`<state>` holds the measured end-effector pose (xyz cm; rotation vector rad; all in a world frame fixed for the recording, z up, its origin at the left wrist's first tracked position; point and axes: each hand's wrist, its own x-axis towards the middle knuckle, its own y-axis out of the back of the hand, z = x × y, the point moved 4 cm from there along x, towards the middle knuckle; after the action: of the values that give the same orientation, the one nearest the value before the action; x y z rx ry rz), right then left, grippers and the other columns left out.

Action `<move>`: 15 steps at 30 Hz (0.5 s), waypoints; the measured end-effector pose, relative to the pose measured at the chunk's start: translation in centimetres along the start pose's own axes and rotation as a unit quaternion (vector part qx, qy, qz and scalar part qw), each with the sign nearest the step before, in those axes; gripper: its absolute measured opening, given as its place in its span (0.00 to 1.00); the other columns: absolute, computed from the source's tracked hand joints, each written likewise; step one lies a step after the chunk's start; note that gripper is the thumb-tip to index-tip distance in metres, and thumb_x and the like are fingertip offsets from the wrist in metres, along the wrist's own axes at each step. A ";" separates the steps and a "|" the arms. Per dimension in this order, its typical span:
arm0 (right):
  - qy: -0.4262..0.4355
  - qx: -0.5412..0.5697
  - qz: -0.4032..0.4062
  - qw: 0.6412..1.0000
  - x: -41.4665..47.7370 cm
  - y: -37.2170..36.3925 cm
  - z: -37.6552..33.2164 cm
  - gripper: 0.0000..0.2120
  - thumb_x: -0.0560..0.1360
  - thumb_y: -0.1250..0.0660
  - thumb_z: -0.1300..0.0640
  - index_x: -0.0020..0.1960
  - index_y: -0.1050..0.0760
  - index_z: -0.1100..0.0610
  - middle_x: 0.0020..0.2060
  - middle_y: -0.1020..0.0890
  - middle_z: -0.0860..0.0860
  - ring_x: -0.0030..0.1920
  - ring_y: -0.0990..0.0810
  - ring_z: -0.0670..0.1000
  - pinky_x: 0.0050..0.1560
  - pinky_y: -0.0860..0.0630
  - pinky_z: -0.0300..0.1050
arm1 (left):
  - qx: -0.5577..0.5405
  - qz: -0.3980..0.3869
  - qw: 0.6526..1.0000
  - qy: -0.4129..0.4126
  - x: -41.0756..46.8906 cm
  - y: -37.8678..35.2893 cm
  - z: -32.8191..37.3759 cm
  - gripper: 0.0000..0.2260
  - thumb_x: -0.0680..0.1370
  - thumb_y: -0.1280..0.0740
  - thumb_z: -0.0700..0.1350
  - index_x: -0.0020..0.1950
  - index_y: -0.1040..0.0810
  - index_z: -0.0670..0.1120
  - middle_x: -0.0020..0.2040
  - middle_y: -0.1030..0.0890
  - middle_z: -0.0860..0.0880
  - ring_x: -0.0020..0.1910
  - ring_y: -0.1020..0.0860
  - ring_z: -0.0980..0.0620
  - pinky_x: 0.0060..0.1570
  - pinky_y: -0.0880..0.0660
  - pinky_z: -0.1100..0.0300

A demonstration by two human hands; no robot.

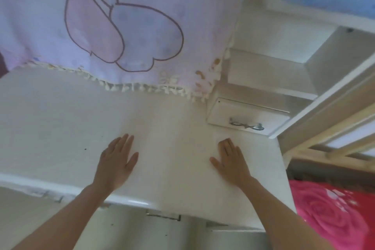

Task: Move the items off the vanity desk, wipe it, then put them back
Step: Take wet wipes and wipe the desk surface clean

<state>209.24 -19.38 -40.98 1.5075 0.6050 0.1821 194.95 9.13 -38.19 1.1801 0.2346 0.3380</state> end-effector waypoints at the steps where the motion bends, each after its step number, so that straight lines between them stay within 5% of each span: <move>1: -0.026 -0.005 -0.004 1.000 -1.5 -0.1 2.7 0.56 0.57 0.79 0.28 0.75 0.53 0.59 0.76 0.52 0.51 0.75 0.57 0.51 0.73 0.55 0.50 | -0.006 -0.003 1.000 0.007 -0.6 -0.6 1.7 0.31 0.74 0.52 0.58 0.70 0.35 0.41 0.70 0.33 0.41 0.70 0.36 0.41 0.64 0.36 0.43; 4: -0.081 0.003 -0.003 0.997 -4.9 0.1 9.9 0.46 0.68 0.72 0.34 0.70 0.40 0.64 0.71 0.37 0.59 0.72 0.39 0.56 0.66 0.36 0.61 | -0.025 -0.003 1.000 0.015 -1.9 -2.4 7.2 0.32 0.73 0.53 0.59 0.70 0.35 0.41 0.70 0.33 0.41 0.70 0.37 0.40 0.65 0.37 0.43; 6: -0.080 0.085 0.021 0.993 -5.7 -1.9 13.9 0.30 0.79 0.64 0.43 0.58 0.32 0.63 0.54 0.21 0.64 0.57 0.22 0.63 0.42 0.21 0.63 | -0.024 -0.005 1.000 -0.001 -2.8 -3.2 10.4 0.34 0.72 0.56 0.60 0.69 0.34 0.41 0.69 0.31 0.40 0.69 0.34 0.40 0.63 0.34 0.42; 7: -0.065 0.134 0.039 0.988 -6.0 -2.3 14.8 0.23 0.80 0.60 0.50 0.55 0.33 0.63 0.50 0.20 0.65 0.53 0.20 0.65 0.39 0.20 0.59 | -0.021 -0.006 1.000 -0.012 -3.3 -3.7 11.7 0.34 0.72 0.56 0.60 0.69 0.32 0.40 0.68 0.30 0.40 0.67 0.33 0.39 0.61 0.33 0.42; 10: -0.066 0.220 0.077 0.970 -7.1 -0.2 14.4 0.18 0.72 0.51 0.68 0.55 0.27 0.70 0.53 0.24 0.66 0.58 0.26 0.65 0.56 0.32 0.44 | -0.001 -0.005 1.000 -0.030 -4.5 -4.2 14.2 0.34 0.73 0.56 0.59 0.68 0.32 0.40 0.67 0.30 0.40 0.67 0.32 0.39 0.60 0.32 0.42; 12: -0.066 0.231 0.103 0.965 -6.8 0.6 14.6 0.21 0.70 0.48 0.77 0.61 0.29 0.70 0.60 0.27 0.64 0.64 0.30 0.62 0.56 0.40 0.35 | -0.002 -0.006 1.000 -0.027 -5.2 -4.2 15.0 0.35 0.72 0.58 0.61 0.69 0.33 0.41 0.69 0.31 0.41 0.69 0.34 0.40 0.62 0.33 0.43; 15: -0.056 0.243 0.095 0.964 -4.6 1.4 15.4 0.26 0.71 0.50 0.77 0.68 0.36 0.66 0.69 0.35 0.61 0.71 0.39 0.57 0.64 0.46 0.34 | 0.000 -0.006 0.999 -0.032 -6.2 -4.2 15.5 0.36 0.74 0.60 0.64 0.70 0.34 0.42 0.69 0.31 0.42 0.68 0.33 0.41 0.61 0.32 0.44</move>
<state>213.07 -34.93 -39.17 2.0406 0.4283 0.0967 195.25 -8.03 -36.37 1.1870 0.1858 0.2889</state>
